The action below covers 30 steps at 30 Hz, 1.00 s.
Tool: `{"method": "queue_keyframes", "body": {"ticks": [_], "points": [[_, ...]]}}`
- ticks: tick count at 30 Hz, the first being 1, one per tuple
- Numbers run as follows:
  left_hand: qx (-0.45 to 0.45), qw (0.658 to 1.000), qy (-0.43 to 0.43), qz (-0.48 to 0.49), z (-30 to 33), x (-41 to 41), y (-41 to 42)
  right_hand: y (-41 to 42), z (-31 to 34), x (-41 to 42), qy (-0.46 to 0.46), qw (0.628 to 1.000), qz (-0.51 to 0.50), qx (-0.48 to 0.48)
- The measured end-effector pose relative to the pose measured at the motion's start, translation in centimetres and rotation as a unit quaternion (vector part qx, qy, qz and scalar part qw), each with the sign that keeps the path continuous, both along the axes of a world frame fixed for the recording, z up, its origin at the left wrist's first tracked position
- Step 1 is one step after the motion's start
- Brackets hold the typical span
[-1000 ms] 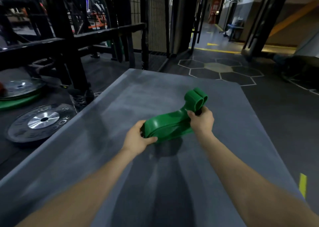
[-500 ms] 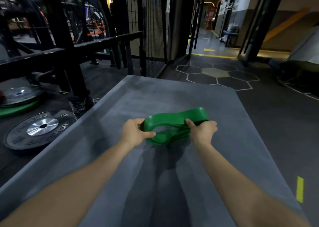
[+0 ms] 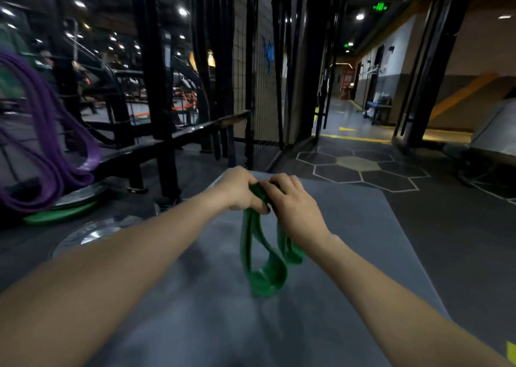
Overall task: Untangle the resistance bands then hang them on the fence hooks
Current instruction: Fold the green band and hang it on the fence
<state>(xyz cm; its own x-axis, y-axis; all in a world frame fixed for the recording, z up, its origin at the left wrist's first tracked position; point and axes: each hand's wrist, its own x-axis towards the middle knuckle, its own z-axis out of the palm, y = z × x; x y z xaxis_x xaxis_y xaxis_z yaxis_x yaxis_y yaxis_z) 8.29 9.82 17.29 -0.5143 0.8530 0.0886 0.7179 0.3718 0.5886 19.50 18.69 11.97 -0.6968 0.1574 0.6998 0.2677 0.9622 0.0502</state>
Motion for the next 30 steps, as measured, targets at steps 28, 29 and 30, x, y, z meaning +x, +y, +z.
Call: {"method": "queue_keyframes", "body": {"ticks": [28,29,30], "points": [[0.434,0.883,-0.178,0.007,6.4,-0.6,-16.7,-12.5,8.5,-2.7,0.141,0.985,0.052,-0.079],[0.432,0.883,-0.182,0.005,6.7,-0.5,-16.8,-12.7,8.6,-2.8,0.146,0.985,0.047,-0.079],[0.431,0.882,-0.188,0.007,6.9,-0.6,-16.8,-12.8,8.7,-3.0,0.148,0.985,0.044,-0.083]]}}
